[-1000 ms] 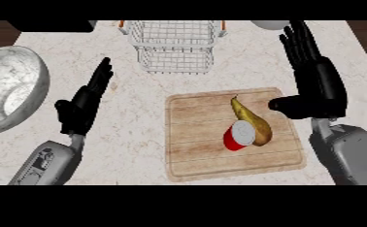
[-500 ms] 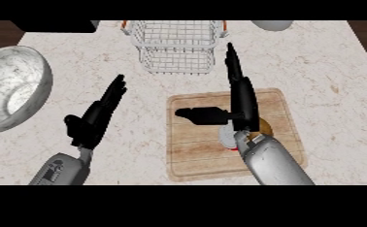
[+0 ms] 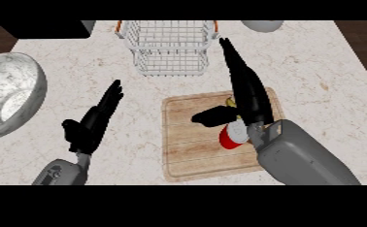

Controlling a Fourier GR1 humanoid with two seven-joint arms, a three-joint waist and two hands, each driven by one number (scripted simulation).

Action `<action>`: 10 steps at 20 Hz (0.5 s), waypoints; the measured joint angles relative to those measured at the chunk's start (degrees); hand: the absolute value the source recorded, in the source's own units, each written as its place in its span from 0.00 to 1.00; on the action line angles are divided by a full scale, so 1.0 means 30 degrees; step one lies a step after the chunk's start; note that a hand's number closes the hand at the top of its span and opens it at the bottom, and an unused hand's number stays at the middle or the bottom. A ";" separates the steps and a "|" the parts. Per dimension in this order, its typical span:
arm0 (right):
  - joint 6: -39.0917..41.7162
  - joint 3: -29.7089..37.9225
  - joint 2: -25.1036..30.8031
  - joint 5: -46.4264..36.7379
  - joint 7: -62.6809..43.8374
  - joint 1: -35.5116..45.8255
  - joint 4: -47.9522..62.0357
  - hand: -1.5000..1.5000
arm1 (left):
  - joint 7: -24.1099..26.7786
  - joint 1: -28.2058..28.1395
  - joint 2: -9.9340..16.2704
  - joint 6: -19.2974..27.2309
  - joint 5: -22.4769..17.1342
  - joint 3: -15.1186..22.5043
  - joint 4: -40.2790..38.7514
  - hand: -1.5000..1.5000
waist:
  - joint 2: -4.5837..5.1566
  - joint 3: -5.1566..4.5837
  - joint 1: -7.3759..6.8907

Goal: Pick the can from the cutting board and place it in the tiered basket

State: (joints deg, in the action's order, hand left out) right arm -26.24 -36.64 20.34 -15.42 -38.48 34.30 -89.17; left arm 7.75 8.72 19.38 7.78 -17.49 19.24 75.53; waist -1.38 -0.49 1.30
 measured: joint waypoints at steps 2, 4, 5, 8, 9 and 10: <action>0.2222 -0.0718 0.1139 -0.0145 -0.1858 0.0653 -0.0084 0.00 | 0.0089 -0.0085 0.0072 -0.0040 0.0022 -0.0046 -0.0044 0.50 | -0.0048 -0.0037 0.0055; 0.4516 -0.1445 0.2008 -0.0105 -0.3770 0.1441 -0.0399 0.00 | 0.0106 -0.0125 0.0106 -0.0105 0.0026 -0.0049 -0.0070 0.50 | -0.0087 -0.0056 0.0073; 0.5638 -0.1817 0.2365 -0.0018 -0.4679 0.1807 -0.0647 0.00 | 0.0069 -0.0142 0.0158 -0.0176 -0.0045 -0.0103 -0.0005 0.50 | -0.0104 -0.0054 0.0052; 0.8590 -0.2451 0.2733 0.0977 -0.7133 0.3143 -0.1685 0.00 | 0.0244 -0.0200 0.0133 -0.0197 0.0066 -0.0084 -0.0100 0.50 | -0.0070 -0.0034 0.0013; 0.9387 -0.2493 0.2807 0.1521 -0.7698 0.3544 -0.2119 0.00 | 0.0362 -0.0242 0.0090 -0.0220 0.0084 -0.0084 -0.0178 0.50 | -0.0053 -0.0026 0.0030; 0.9999 -0.2497 0.2847 0.2037 -0.8237 0.3926 -0.2449 0.00 | 0.0408 -0.0264 0.0055 -0.0236 0.0096 -0.0078 -0.0187 0.50 | -0.0031 -0.0013 0.0015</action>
State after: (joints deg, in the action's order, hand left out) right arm 3.76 -44.13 28.88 -9.31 -63.19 46.07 -96.52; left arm 8.98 7.93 19.55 7.07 -17.20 19.01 74.97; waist -1.47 -0.53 1.34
